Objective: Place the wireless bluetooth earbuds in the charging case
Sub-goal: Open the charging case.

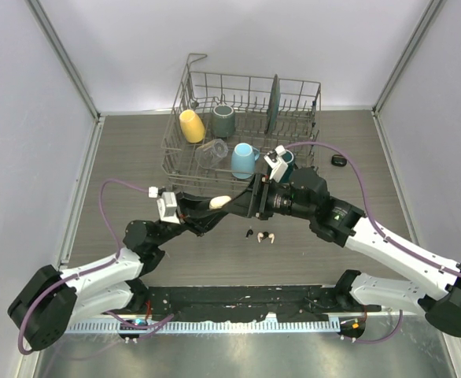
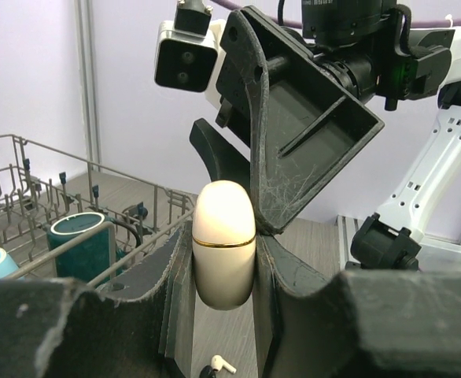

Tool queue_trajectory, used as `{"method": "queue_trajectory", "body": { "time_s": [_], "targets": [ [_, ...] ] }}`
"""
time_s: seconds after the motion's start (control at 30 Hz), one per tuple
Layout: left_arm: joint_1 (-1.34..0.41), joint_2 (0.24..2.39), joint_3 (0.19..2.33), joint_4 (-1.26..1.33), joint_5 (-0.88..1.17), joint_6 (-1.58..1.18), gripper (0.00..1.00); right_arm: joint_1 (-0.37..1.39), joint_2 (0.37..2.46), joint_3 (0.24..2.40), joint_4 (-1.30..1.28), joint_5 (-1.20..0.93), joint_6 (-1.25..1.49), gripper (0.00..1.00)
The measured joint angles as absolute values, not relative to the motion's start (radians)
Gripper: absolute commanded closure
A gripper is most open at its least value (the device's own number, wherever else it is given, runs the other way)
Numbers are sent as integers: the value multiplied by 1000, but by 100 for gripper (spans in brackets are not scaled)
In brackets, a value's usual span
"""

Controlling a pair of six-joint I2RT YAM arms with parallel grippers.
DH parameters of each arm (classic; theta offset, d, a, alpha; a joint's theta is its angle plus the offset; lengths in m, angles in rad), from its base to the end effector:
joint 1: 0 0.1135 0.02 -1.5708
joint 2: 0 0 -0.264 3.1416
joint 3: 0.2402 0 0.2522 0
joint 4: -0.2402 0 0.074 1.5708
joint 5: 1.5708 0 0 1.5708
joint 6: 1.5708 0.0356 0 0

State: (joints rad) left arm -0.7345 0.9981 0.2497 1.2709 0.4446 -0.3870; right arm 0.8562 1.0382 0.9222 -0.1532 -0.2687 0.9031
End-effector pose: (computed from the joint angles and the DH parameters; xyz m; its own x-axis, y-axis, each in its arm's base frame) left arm 0.1302 -0.1382 0.2656 0.0102 -0.4683 -0.8835 0.9563 0.2629 -0.1283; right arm 0.1505 0.1880 0.3434 -0.8115 0.2199 -0.5414 -0.4179 0.4293 0.8007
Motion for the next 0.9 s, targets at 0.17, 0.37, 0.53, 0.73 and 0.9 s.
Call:
{"method": "queue_trajectory", "body": {
  "time_s": [0.17,0.37,0.53,0.73,0.9],
  "targets": [
    [-731,974,250,1266,442,-388,100,847,1036,882,-63,-307,975,34],
    [-731,952,241,1257,435,-387,100,807,1033,805,96,-383,1086,34],
    [-739,929,233,1266,457,-389,100,755,1035,749,241,-404,1183,33],
    [-741,925,230,1279,456,-388,98,750,1045,730,331,-426,1234,33],
    [-741,910,214,1285,437,-384,98,742,1008,710,341,-413,1229,32]
  ]
}}
